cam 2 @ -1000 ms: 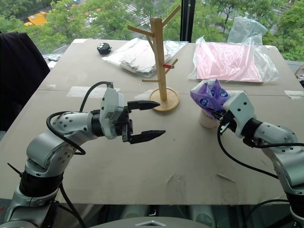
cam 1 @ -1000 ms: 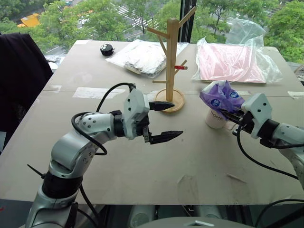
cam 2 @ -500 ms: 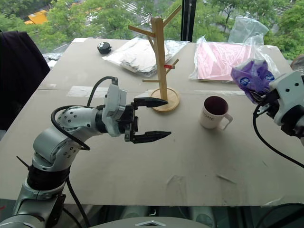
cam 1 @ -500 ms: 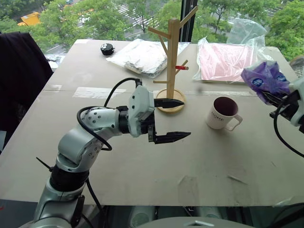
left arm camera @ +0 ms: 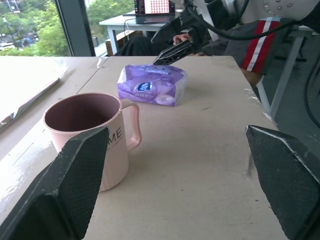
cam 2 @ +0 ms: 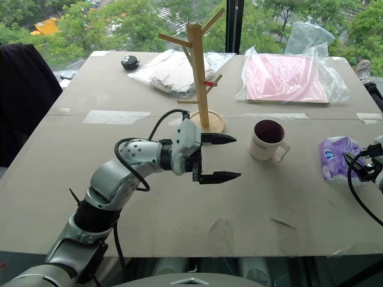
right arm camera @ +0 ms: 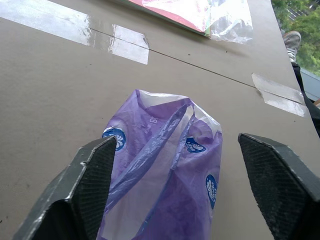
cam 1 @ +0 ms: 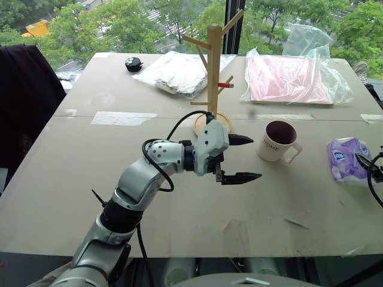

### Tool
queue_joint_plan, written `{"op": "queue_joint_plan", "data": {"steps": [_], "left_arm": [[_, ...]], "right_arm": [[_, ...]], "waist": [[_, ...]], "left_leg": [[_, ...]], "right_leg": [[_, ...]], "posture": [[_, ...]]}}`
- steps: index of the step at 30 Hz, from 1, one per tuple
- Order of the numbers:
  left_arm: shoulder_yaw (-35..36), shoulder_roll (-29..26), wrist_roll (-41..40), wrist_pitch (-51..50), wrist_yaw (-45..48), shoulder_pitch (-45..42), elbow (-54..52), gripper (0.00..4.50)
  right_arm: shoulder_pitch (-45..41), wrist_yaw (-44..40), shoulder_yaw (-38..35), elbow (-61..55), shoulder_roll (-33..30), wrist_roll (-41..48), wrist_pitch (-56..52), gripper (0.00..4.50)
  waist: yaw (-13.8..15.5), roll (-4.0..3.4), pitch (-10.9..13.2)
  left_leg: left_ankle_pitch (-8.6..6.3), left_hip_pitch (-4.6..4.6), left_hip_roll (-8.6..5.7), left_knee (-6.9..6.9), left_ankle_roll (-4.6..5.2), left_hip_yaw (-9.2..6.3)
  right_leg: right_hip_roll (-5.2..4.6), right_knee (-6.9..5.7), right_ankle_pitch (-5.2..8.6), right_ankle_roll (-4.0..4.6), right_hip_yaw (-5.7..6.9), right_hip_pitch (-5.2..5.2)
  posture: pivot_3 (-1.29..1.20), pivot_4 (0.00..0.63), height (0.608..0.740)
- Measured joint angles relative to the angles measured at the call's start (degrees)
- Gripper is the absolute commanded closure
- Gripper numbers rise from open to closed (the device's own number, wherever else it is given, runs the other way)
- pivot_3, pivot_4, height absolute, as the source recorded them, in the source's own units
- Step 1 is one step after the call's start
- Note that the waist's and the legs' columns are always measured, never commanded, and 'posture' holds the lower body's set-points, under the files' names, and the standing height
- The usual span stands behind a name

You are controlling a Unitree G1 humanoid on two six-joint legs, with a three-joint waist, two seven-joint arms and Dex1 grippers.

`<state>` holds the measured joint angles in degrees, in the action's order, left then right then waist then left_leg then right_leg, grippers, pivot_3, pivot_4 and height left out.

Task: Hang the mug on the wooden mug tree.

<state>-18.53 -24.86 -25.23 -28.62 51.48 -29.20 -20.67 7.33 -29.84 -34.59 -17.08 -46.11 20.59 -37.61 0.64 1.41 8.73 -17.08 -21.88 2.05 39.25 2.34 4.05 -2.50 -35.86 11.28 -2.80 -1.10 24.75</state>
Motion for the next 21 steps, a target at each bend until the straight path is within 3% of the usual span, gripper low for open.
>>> {"op": "queue_joint_plan", "data": {"steps": [3,7,10,16,21], "left_arm": [[-0.51,0.79,1.12,-0.45,-1.01,0.01,0.04,0.00],[-0.47,0.10,1.55,-1.05,-1.09,-0.02,0.03,0.00],[-0.21,-0.87,1.60,-1.16,-0.89,-0.02,0.03,0.00],[1.09,-6.00,1.64,-2.70,-0.42,2.52,-1.92,0.00],[1.04,-7.55,4.29,-4.01,-2.45,3.26,-3.14,0.00]], "right_arm": [[-0.41,0.43,-0.29,-1.70,0.76,0.53,-0.11,0.11],[-1.18,-2.29,-0.27,-14.07,3.09,12.33,-6.15,0.11],[-0.25,-1.27,2.81,-19.17,5.60,16.11,-9.47,0.11],[4.40,6.10,14.15,-20.15,16.52,13.06,-9.04,0.11],[2.90,8.52,15.94,-17.00,19.07,9.65,-5.53,0.11]], "waist": [[-0.07,-0.01,0.00],[-0.18,-0.05,-0.02],[0.13,-0.03,-0.02],[-0.01,-0.07,-0.02],[0.01,-0.07,-0.02]], "left_leg": [[0.00,0.01,0.00,0.00,0.00,-0.02],[0.00,0.01,0.09,-0.01,0.00,-0.37],[0.00,-0.05,0.10,-0.01,0.00,-0.50],[0.00,-0.06,0.07,0.00,-0.01,-0.38],[0.00,-0.02,0.05,0.05,0.00,-0.34]], "right_leg": [[0.02,0.00,0.00,0.00,-0.04,0.00],[0.20,-0.01,-0.03,-0.03,0.00,0.00],[0.28,0.00,0.00,0.01,-0.01,-0.03],[0.27,0.03,0.02,0.02,-0.23,-0.01],[0.29,0.01,0.02,0.00,-0.30,-0.02]], "posture": [[0.00,0.150,0.740],[0.00,0.150,0.740],[0.00,0.150,0.740],[0.00,0.150,0.740],[0.00,0.150,0.740]]}}
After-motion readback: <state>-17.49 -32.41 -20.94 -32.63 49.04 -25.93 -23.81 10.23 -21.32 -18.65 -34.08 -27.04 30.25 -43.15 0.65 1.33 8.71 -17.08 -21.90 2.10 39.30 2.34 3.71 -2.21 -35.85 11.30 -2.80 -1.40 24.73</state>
